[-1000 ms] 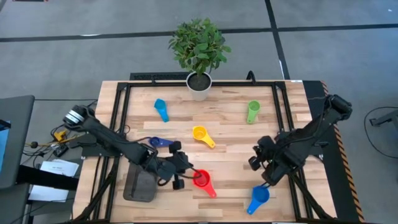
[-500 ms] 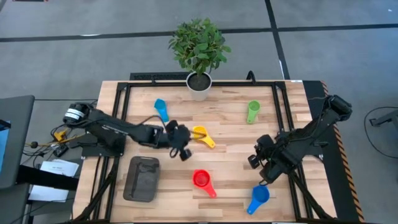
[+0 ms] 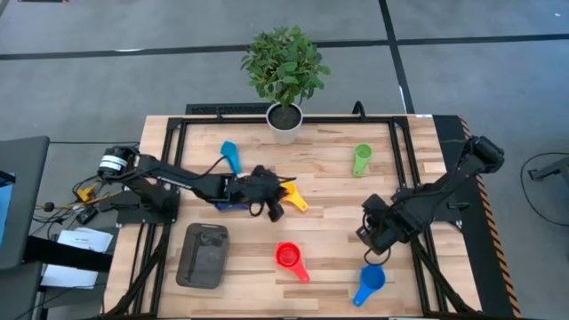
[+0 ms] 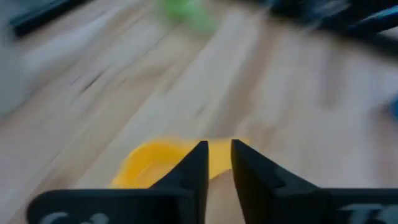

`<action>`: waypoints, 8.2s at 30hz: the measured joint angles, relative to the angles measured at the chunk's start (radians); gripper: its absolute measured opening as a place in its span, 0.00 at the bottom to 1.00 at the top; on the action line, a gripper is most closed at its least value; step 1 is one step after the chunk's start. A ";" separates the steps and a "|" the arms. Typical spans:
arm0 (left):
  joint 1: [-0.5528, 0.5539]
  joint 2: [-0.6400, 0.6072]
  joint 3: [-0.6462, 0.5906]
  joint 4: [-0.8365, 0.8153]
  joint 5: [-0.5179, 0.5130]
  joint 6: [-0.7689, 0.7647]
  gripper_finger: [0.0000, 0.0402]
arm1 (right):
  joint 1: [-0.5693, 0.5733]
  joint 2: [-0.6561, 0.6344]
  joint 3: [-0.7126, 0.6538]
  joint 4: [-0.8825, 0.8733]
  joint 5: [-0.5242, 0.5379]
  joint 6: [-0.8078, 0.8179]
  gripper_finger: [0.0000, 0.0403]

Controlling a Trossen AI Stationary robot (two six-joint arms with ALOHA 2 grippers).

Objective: Nest measuring cups in basket
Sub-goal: Stack the blue measuring cup on top of the red measuring cup

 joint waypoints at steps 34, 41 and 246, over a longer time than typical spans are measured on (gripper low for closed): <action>-0.075 0.245 0.037 0.485 0.085 0.148 0.37 | 0.431 0.181 0.001 0.383 -0.239 0.529 0.50; -0.074 0.245 0.037 0.485 0.085 0.148 0.37 | 0.428 0.187 0.001 0.404 -0.211 0.559 0.40; -0.349 0.294 0.049 0.140 0.312 -0.060 0.15 | -0.198 0.480 0.206 0.963 -0.475 -0.834 0.04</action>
